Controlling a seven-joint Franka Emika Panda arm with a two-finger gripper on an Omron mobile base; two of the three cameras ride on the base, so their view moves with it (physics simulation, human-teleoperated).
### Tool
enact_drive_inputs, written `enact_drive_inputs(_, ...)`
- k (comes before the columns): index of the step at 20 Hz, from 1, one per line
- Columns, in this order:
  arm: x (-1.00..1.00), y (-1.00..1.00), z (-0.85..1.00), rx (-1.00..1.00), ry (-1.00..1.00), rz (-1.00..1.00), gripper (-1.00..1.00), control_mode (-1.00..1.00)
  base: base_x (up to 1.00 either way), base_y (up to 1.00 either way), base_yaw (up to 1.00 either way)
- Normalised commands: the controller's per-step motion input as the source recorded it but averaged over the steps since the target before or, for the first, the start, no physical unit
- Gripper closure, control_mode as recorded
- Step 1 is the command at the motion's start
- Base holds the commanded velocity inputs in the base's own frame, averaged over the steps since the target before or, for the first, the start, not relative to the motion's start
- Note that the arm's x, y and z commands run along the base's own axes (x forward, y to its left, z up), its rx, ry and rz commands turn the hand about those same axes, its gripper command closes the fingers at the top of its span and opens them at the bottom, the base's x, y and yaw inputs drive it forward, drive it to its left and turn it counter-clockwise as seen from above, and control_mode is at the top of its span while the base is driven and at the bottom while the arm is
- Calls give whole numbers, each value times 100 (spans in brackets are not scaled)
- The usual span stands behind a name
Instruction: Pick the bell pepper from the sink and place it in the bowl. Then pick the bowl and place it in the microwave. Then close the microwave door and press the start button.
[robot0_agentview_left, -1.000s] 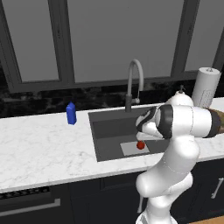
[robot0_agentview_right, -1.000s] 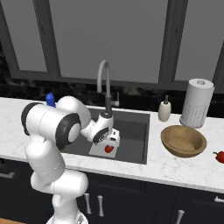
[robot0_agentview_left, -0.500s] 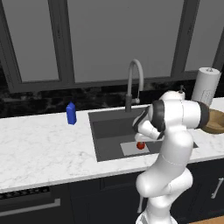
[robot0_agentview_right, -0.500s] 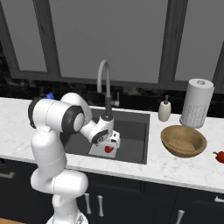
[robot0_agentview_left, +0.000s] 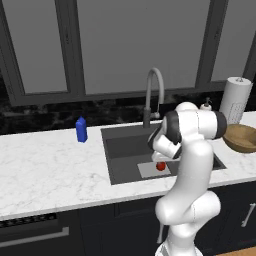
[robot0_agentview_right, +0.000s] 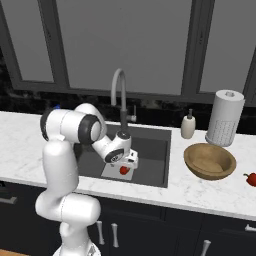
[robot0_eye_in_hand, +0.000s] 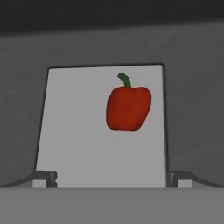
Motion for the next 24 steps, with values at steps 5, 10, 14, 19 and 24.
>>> enact_drive_inputs(5, 30, 0, -23, 0, 0, 0, -100, -100, 0, 0, 0)
enact_drive_inputs(10, 22, 0, -29, 0, 2, 0, -100, -100, 0, 0, 0)
enact_drive_inputs(14, 23, 0, -34, 0, 0, 0, -100, -100, 0, 0, 0)
enact_drive_inputs(19, 29, -1, -21, 0, 4, 0, -100, -100, 0, 0, 0)
enact_drive_inputs(24, 29, -2, -22, 1, 3, 0, -100, -100, 0, 0, 0)
